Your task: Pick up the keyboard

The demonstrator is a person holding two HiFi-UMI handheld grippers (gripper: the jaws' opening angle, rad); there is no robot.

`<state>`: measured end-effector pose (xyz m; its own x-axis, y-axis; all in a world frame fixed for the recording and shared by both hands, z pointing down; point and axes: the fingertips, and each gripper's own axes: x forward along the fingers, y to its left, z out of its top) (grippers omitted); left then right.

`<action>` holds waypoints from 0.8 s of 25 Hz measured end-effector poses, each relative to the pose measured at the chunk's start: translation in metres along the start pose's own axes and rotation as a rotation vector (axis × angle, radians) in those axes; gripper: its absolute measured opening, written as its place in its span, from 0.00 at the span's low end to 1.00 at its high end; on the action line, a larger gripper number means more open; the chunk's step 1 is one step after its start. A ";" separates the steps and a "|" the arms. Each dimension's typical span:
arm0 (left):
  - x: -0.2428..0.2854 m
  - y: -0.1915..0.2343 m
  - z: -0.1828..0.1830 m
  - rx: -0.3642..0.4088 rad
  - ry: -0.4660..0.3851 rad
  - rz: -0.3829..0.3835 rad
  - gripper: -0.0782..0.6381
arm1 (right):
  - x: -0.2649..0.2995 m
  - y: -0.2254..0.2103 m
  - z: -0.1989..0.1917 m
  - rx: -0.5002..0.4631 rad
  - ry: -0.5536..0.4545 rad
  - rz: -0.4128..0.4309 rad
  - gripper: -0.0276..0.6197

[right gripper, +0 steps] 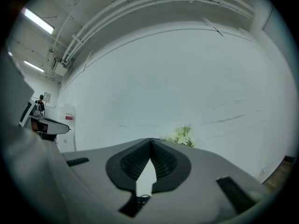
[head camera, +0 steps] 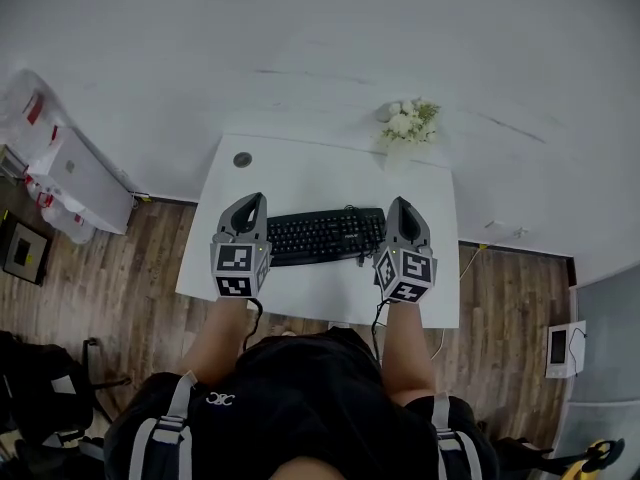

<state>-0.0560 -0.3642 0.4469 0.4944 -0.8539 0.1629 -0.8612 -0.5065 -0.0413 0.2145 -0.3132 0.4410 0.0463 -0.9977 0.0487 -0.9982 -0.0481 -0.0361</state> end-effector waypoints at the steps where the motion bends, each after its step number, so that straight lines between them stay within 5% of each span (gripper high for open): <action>1: 0.003 0.000 0.002 -0.001 -0.002 0.008 0.12 | 0.003 -0.005 0.000 0.008 0.002 0.003 0.04; 4: 0.014 0.003 0.004 -0.018 -0.002 0.039 0.13 | 0.014 -0.018 -0.004 0.024 0.016 0.014 0.04; 6: 0.022 0.006 -0.001 -0.042 0.015 0.059 0.13 | 0.022 -0.028 -0.013 0.025 0.042 0.026 0.13; 10: 0.035 0.012 -0.024 -0.077 0.082 0.076 0.26 | 0.037 -0.048 -0.038 0.024 0.116 0.036 0.14; 20: 0.047 0.043 -0.139 -0.151 0.360 0.161 0.26 | 0.069 -0.074 -0.126 0.110 0.323 0.073 0.14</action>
<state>-0.0864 -0.4092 0.5901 0.3023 -0.8107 0.5013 -0.9450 -0.3239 0.0460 0.2864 -0.3725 0.5730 -0.0576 -0.9334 0.3543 -0.9874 0.0010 -0.1579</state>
